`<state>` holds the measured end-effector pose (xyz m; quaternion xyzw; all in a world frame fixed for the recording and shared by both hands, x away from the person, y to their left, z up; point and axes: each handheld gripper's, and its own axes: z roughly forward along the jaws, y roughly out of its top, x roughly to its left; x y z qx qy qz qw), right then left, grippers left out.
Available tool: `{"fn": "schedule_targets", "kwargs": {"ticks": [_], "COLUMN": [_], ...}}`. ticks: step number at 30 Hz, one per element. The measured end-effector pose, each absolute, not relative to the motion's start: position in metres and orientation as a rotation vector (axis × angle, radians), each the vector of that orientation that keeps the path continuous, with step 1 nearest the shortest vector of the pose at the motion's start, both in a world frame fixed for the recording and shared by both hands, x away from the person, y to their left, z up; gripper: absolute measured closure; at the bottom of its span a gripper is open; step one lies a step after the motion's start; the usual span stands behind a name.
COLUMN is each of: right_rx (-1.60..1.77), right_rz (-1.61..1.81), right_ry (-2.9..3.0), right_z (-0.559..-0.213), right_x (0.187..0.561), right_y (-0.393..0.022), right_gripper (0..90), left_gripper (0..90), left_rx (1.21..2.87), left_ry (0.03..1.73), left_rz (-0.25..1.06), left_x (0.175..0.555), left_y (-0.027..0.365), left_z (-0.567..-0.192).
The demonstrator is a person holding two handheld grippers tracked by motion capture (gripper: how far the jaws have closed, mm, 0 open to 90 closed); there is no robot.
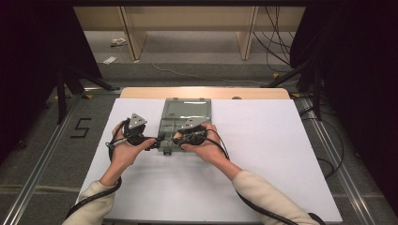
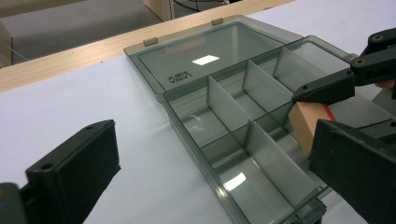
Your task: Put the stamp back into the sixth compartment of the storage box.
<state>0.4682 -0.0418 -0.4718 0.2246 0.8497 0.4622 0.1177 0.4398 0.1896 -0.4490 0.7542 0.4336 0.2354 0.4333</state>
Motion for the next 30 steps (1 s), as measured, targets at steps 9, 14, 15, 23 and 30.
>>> {"fn": "schedule_targets", "kwargs": {"ticks": [9, 14, 15, 23, 30], "right_rx": [0.690, 0.692, 0.692, 0.700, 0.707], "right_rz": [1.401, 1.407, 1.409, 1.404, 1.419], "right_ry": [2.470, 2.461, 2.461, 2.436, 2.415], "right_z": [-0.470, -0.467, -0.467, -0.462, -0.458], "right_x": [0.469, 0.466, 0.465, 0.456, 0.447], "right_y": [-0.044, -0.051, -0.052, -0.072, -0.096], "right_gripper": [42.9, 31.5, 30.1, 25.5, 25.1], "left_gripper": [0.9, 1.0, 1.0, 1.2, 1.1], "left_rx": [1.876, 1.876, 1.876, 1.879, 1.879], "left_ry": [1.082, 1.083, 1.082, 1.076, 1.077], "left_rz": [0.584, 0.584, 0.583, 0.579, 0.573], "left_x": [0.440, 0.440, 0.439, 0.438, 0.439], "left_y": [0.190, 0.190, 0.189, 0.188, 0.189], "left_z": [-0.449, -0.450, -0.450, -0.450, -0.450]}}
